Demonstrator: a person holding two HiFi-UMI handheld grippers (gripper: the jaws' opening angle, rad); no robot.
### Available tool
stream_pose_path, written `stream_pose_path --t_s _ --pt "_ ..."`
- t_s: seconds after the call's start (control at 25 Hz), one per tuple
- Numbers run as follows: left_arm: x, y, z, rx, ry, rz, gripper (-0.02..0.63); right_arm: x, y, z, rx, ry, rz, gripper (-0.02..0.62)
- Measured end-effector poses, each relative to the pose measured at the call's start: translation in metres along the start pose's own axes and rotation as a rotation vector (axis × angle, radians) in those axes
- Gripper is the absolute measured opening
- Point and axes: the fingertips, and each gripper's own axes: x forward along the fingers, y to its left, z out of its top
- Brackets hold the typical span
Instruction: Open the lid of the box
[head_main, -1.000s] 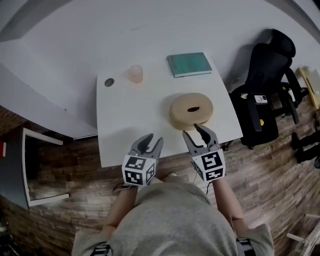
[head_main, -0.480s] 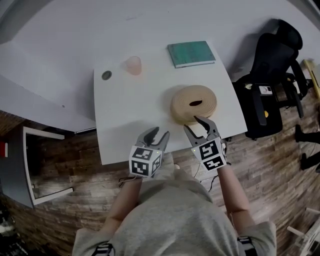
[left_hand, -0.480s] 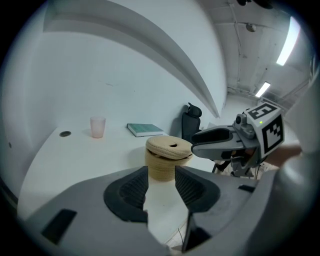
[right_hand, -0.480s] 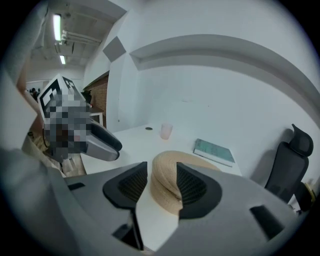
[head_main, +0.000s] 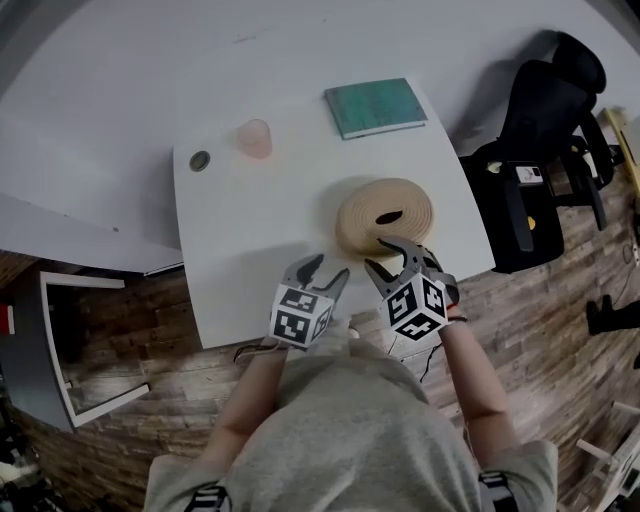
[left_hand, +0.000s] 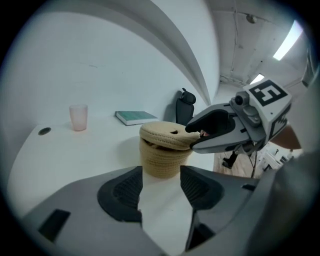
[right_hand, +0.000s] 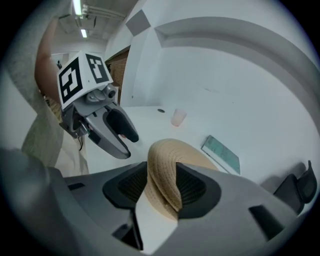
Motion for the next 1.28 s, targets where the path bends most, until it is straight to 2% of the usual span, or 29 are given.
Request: stream_pose_path --t_s 0.24,0.6,0.88,1.28 --pt "0.03 0.001 -0.002 0.06 0.072 -0.047 0.25 0.011 -0.001 -0.006 -0.112 0.069 0.06 0.178" --pt "0.055 0.006 -0.003 0.065 0.107 -0.071 0.281 0.02 0.003 -0.014 -0.189 0.128 0.115 0.153" --pt "0.062 0.005 0.002 0.074 0.104 -0.08 0.281 0.02 0.004 -0.014 -0.197 0.14 0.136 0.141" --pt "0.061 0.005 0.003 0.081 0.105 -0.065 0.281 0.02 0.003 -0.015 -0.216 0.135 0.122 0.13"
